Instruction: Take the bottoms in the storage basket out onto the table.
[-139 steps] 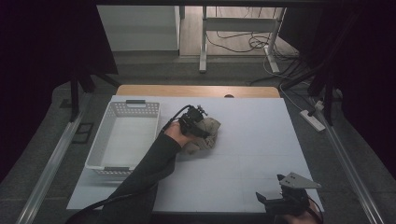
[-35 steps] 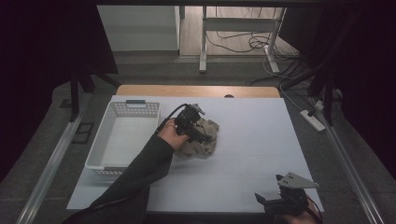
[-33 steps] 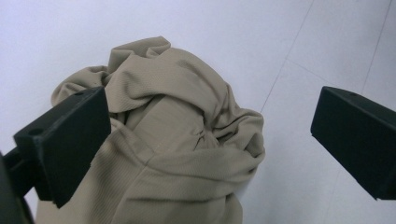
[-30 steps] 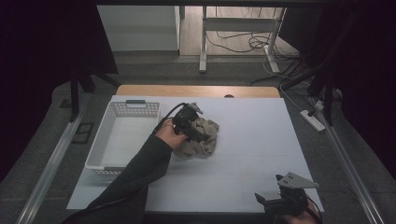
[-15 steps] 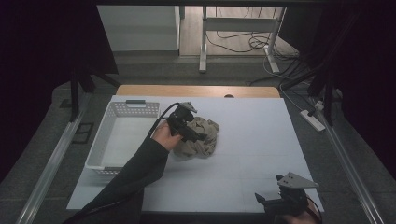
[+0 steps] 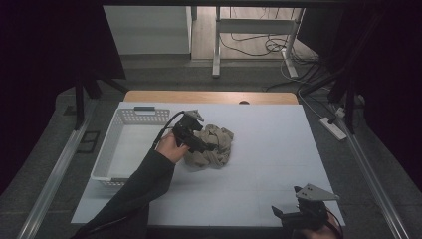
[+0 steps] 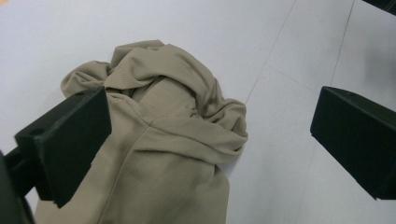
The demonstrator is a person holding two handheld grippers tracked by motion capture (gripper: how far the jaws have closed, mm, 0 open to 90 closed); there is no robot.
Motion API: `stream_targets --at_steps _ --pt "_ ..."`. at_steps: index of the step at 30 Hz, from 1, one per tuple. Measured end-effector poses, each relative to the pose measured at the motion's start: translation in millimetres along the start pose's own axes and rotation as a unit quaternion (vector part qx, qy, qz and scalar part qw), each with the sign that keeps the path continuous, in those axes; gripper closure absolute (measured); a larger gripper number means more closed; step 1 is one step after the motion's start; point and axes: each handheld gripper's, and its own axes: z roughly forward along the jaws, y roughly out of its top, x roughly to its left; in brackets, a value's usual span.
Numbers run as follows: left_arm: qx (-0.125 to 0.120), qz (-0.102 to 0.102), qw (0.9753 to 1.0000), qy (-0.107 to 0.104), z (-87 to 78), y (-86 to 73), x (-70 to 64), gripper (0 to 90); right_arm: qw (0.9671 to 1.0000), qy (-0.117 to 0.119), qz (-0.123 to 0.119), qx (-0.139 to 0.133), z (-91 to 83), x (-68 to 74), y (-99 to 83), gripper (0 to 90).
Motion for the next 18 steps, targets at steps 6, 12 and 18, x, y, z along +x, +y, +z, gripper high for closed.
stream_targets --at_steps 6,12,18 --pt "-0.006 0.002 1.0 0.002 -5.4 -5.2 -1.7 0.0 1.0 0.0 0.0 0.0 0.2 0.1 0.1 0.4" --pt "-0.018 -0.001 0.9998 -0.002 -9.0 -9.9 -4.8 0.0 1.0 -0.001 0.0 0.001 0.3 0.1 0.1 0.4" --pt "-0.015 -0.005 0.9999 0.0 -11.0 -15.1 -8.4 0.0 1.0 -0.002 0.0 0.001 0.2 0.2 0.1 0.4"
